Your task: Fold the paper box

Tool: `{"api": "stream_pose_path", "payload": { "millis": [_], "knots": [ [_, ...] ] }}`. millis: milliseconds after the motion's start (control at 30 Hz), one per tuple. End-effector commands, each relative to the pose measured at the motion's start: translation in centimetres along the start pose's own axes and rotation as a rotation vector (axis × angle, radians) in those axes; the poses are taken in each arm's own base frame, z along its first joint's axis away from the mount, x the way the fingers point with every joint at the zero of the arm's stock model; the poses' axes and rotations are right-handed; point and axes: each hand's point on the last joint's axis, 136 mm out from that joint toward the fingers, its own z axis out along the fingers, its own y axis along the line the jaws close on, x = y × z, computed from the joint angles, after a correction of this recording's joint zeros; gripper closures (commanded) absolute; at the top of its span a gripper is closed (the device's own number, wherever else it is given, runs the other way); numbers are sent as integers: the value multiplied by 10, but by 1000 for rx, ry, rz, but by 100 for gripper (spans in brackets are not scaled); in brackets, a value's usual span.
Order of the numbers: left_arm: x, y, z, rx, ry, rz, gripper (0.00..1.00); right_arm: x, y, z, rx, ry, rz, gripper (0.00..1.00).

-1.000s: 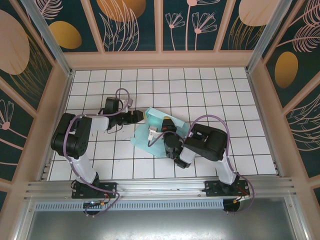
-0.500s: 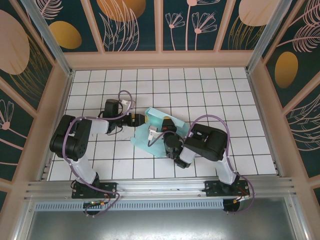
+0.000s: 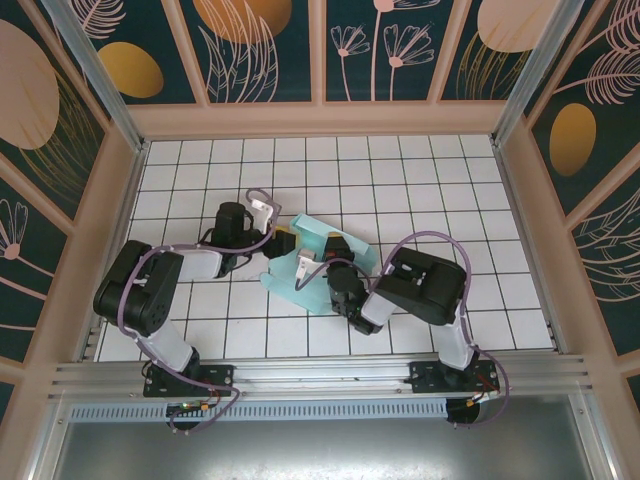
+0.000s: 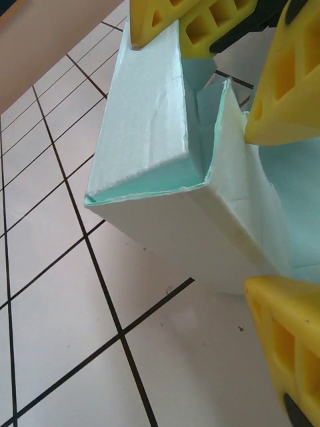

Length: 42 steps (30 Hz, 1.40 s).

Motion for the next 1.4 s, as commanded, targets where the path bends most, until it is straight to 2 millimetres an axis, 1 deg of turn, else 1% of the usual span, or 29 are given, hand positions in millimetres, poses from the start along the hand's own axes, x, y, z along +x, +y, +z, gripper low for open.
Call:
{"api": "stream_pose_path", "payload": {
  "millis": [0, 100, 300, 367, 433, 467, 600, 700, 767, 800, 833, 900, 1033, 1100, 1167, 1300, 1367],
  "knots": [
    [-7, -1, 8, -8, -23, 71, 49, -5, -2, -2, -35, -24, 83, 100],
    [-6, -4, 9, -6, -29, 76, 50, -5, 0, -2, -30, -26, 74, 100],
    [-1, -4, 9, -21, -46, 101, 54, -5, 4, -2, -36, -27, 67, 100],
    [-1, -6, 7, -11, -61, 122, 57, -5, 5, -2, -41, -27, 69, 100],
    [-1, -8, 6, -2, -77, 142, 58, -5, 6, -2, -48, -26, 69, 100],
    [-1, -9, 6, 0, -81, 152, 59, -5, 7, -2, -49, -26, 71, 100],
    [3, -13, 6, 5, -85, 203, 59, -4, 7, -2, -55, -21, 70, 100],
    [6, -14, 9, -8, -78, 242, 67, -4, 8, -1, -61, -20, 74, 100],
    [2, -14, 10, -15, -79, 251, 69, -5, 7, -1, -62, -21, 78, 100],
    [10, -9, 15, -21, -56, 238, 70, -5, 7, -1, -63, -21, 78, 100],
    [11, -8, 17, -25, -51, 236, 70, -6, 6, -1, -63, -22, 79, 100],
    [10, -6, 18, -38, -54, 240, 75, -7, 6, -1, -66, -27, 82, 100],
    [9, -6, 21, -47, -56, 242, 81, -9, 7, -3, -75, -34, 86, 100],
    [10, -5, 22, -52, -55, 243, 78, -10, 7, -3, -78, -37, 85, 100],
    [9, -4, 23, -60, -58, 242, 69, -10, 8, -3, -81, -38, 87, 100],
    [7, -4, 22, -66, -74, 245, 65, -12, 8, -4, -87, -44, 93, 100],
    [6, -3, 23, -70, -78, 243, 64, -14, 8, -5, -90, -47, 95, 100]
  ]
}}
